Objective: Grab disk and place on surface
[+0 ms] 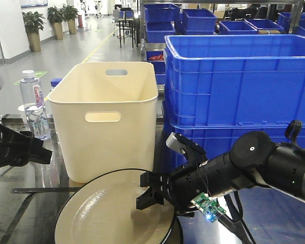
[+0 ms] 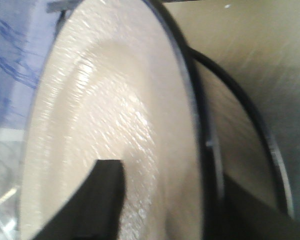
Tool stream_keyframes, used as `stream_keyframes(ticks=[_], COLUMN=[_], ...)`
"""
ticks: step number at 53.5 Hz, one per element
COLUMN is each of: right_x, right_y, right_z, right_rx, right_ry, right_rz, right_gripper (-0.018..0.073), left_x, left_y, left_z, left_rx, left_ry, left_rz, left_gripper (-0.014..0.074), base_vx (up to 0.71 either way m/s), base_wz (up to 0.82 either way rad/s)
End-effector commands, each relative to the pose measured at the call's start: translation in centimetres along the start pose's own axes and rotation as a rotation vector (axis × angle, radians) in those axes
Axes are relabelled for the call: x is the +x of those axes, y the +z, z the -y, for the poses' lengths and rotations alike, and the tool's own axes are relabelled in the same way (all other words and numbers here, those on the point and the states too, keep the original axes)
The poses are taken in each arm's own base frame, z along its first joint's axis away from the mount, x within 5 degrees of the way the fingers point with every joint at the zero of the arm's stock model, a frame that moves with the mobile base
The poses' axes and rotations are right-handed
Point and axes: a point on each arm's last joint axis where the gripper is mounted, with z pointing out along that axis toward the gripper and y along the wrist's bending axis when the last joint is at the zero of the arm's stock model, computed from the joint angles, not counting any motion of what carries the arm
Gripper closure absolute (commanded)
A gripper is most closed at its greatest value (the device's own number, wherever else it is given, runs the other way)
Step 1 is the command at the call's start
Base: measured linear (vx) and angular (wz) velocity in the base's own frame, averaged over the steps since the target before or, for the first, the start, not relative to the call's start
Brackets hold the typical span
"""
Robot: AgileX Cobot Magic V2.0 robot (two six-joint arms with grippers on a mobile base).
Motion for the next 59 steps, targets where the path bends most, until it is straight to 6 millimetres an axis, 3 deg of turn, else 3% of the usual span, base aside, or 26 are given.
stream_keyframes(ticks=[1, 7, 16, 35, 43, 59], right_x=[-1.4, -1.5, -1.2, -0.4, 0.0, 0.0], right_y=[-3.3, -5.0, -7.5, -14.0, -15.2, -15.3], right_z=[-1.4, -1.3, -1.4, -4.1, -4.8, -4.9], right_rx=[-0.002, 0.068, 0.202, 0.273, 0.261, 0.259], right_ry=[-0.082, -0.17, -0.302, -0.375, -0.385, -0.385], right_rz=[0.123, 0.152, 0.181, 0.38, 0.411, 0.413], right_gripper=[0.0057, -0.0001, -0.0006, 0.0012, 0.0027, 0.0044], left_x=[-1.2, -1.2, -1.4, -1.0, -1.0, -1.0], left_y=[-1.3, -1.1, -1.2, -1.1, -1.1, -1.1], left_z=[0.3, 0.3, 0.3, 0.3, 0.3, 0.3], left_rx=[0.011, 0.011, 0.01, 0.011, 0.011, 0.011], left_ry=[-0.01, -0.01, -0.011, -0.009, -0.009, -0.009], left_rz=[0.111, 0.107, 0.131, 0.092, 0.092, 0.092], left_gripper=[0.0008, 0.0008, 0.0008, 0.0008, 0.0008, 0.0008], base_vx=[0.0, 0.0, 0.0, 0.0, 0.0, 0.0], base_wz=[0.0, 0.0, 0.0, 0.0, 0.0, 0.0])
